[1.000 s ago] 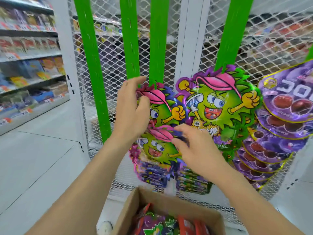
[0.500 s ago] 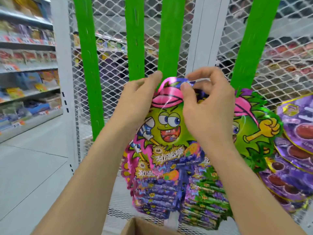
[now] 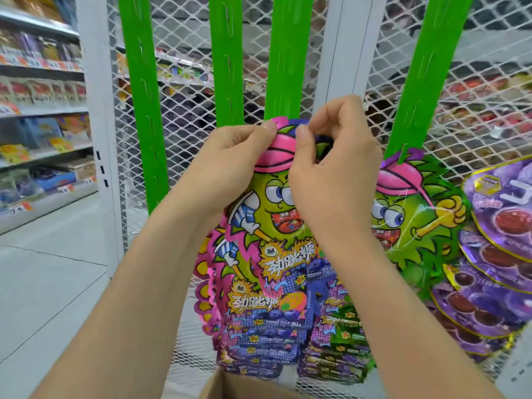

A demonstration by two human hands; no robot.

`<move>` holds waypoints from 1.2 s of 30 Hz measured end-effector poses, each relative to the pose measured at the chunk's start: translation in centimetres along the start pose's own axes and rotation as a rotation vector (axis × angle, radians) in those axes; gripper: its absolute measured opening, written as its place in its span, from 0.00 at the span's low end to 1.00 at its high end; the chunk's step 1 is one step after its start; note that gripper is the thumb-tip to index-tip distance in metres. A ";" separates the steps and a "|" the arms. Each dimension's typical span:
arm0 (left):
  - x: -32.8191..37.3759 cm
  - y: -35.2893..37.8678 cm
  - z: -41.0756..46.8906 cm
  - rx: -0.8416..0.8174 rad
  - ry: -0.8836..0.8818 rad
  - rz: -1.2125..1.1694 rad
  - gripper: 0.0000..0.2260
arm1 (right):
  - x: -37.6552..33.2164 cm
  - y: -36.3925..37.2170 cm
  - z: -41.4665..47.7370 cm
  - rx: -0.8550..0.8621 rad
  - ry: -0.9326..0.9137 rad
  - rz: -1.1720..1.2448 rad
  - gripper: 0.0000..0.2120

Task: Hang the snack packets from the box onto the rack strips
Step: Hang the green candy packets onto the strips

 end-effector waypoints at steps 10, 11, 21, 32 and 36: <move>0.8 0.0 -0.8 -0.006 0.034 0.062 0.14 | -0.4 -1.1 -1.5 0.010 -0.015 0.013 0.07; 1.1 -0.1 -1.0 0.011 0.033 0.059 0.15 | -0.8 -1.5 -1.3 0.043 -0.030 0.016 0.08; 1.7 0.0 -1.0 -0.006 0.069 0.031 0.17 | -0.4 -1.7 -1.2 0.137 0.027 -0.006 0.09; 1.5 -1.5 -1.2 0.153 0.216 0.391 0.05 | 2.1 -0.7 -3.2 -0.050 0.089 -0.069 0.08; 2.4 -1.3 -3.4 0.376 0.480 0.757 0.19 | 1.4 -1.9 -4.2 -0.055 -0.093 -0.212 0.10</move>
Point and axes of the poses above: each hand's wrist, its own z-axis towards the middle knuckle, its own y-axis out of the palm, x = y × z, the point moved 10 cm from there along z, towards the middle knuckle
